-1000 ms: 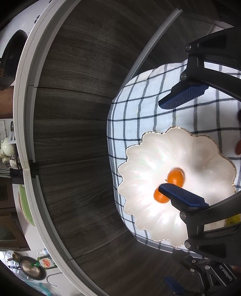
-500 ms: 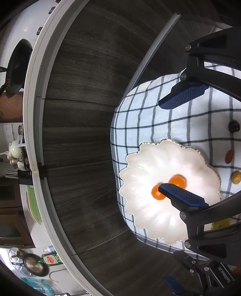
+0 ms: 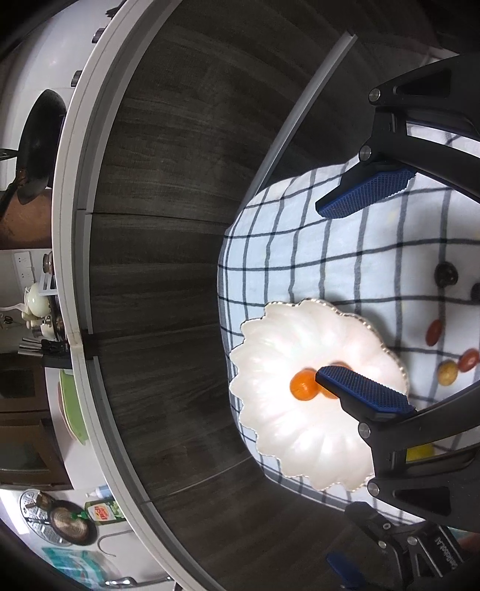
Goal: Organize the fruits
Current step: 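Withdraw both open tools back from the bowl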
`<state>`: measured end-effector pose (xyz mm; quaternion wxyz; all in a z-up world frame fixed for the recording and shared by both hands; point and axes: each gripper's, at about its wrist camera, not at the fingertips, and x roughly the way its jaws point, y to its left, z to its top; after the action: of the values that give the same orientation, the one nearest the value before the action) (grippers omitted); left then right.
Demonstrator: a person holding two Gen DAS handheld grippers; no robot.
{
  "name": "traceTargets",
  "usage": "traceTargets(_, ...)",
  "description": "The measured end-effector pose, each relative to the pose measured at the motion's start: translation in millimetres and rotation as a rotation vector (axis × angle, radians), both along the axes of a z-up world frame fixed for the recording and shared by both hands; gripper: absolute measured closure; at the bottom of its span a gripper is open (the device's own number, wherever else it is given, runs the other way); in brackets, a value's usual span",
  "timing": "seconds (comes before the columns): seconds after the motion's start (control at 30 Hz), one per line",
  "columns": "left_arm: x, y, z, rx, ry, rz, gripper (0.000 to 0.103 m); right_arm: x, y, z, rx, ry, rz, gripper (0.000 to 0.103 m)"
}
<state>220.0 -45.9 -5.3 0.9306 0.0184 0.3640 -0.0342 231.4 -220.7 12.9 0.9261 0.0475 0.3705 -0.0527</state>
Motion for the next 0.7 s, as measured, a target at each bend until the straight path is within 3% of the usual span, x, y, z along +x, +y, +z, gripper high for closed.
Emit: traceTargets(0.7,-41,-13,-23,-0.006,0.018,-0.057,0.006,-42,-9,-15,-0.007,-0.006,0.032,0.020)
